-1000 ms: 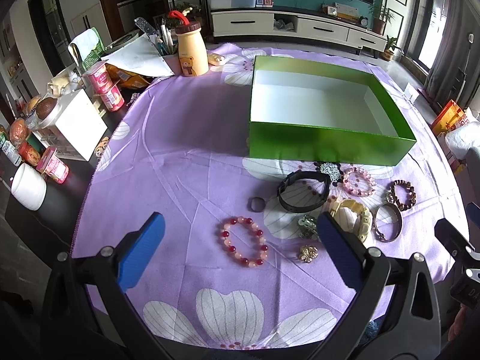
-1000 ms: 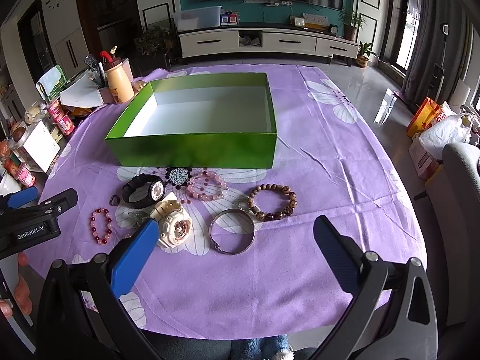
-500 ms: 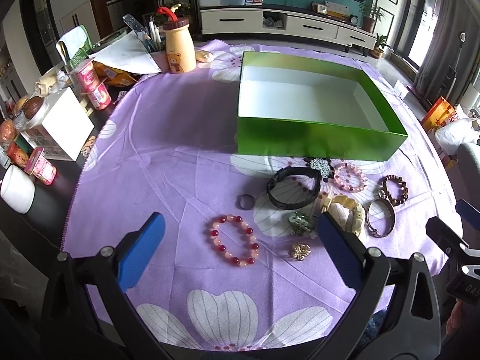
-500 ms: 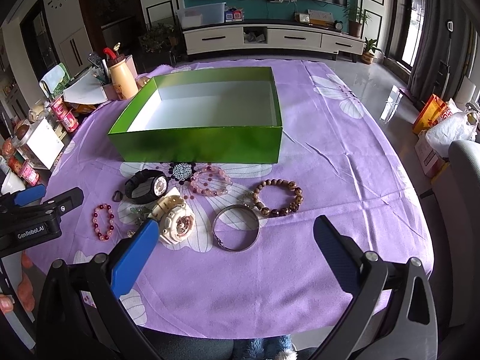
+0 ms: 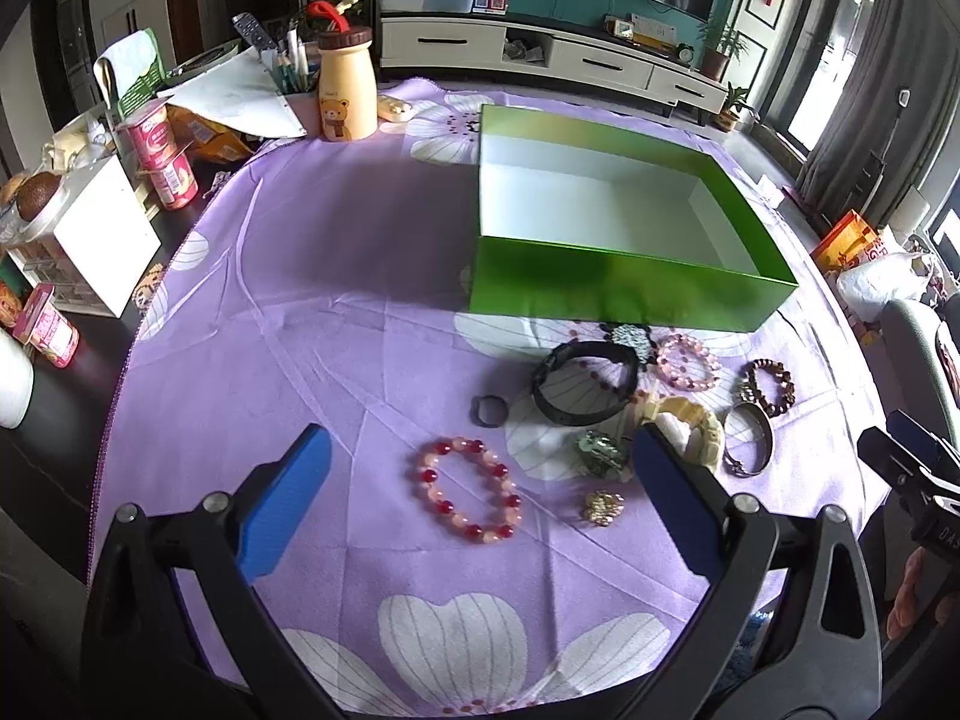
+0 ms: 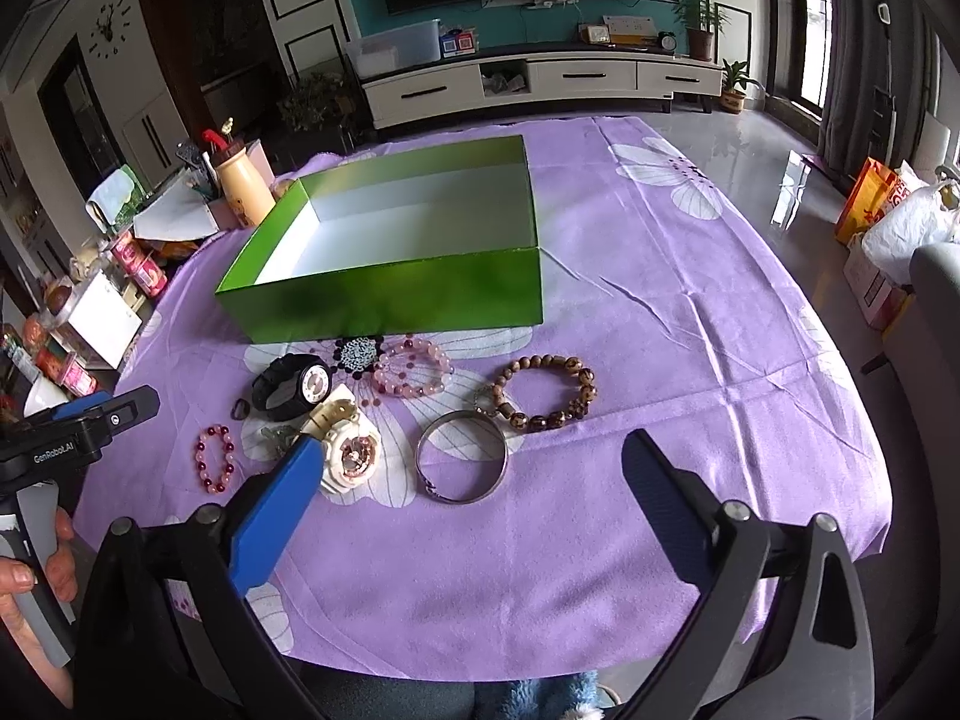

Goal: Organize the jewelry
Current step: 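Grasp the red-and-pink bead bracelet with the left tool while the right tool grasps the silver bangle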

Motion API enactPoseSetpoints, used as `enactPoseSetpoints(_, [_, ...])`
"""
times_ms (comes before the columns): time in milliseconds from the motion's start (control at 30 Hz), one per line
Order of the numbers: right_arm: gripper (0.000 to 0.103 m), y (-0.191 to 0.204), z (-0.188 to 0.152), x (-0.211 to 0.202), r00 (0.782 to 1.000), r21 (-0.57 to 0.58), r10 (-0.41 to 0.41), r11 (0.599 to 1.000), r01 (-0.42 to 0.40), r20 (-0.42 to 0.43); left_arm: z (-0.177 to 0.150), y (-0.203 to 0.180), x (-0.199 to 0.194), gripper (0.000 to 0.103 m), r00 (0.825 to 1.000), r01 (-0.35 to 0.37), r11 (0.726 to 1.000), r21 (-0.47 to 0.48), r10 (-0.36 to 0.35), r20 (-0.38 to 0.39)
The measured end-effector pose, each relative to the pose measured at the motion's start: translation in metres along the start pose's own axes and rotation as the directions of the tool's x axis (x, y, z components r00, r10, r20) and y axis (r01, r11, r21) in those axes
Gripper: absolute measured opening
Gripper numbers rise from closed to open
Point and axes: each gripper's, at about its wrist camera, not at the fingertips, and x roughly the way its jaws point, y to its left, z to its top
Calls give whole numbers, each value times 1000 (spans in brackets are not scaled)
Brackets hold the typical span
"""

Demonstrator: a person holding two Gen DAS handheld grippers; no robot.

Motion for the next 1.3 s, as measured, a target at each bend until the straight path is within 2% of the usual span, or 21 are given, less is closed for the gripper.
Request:
enactPoseSetpoints(267, [73,0,-12,15,999,-23,15,1000,-16,-37,-14,14,21,79,998,-11,1000,-1,11,-66])
enactPoseSetpoints(367, [63,0,-21,26,997,-30,11,999,-13,-71,-23,15,29,66,997,-18,1000,17,19,-76])
enactPoseSetpoints(433, [54,-1,-26,36,996,-29,-1,1000,-1,-91,-28,15,34,53,996,-36,999,36,39,-78])
enactPoseSetpoints(700, [38,-4,-31,69,989,-39,-68,997,63,-128,-35,20,54,46,995,-55,995,81,62,-81])
enactPoseSetpoints(833, [35,-3,-30,80,987,-48,-85,996,80,-138,-37,18,62,38,994,-53,992,112,63,-84])
enactPoseSetpoints(967, [31,1,-28,88,986,-60,-97,994,90,-135,-38,18,72,35,992,-65,989,129,78,-99])
enactPoseSetpoints(1133, [25,3,-24,95,985,-83,-117,991,107,-129,-37,16,75,30,994,-66,986,152,78,-79])
enactPoseSetpoints(1300, [12,9,-22,99,984,-120,-141,985,128,-109,-38,14,76,26,995,-58,986,156,69,-67])
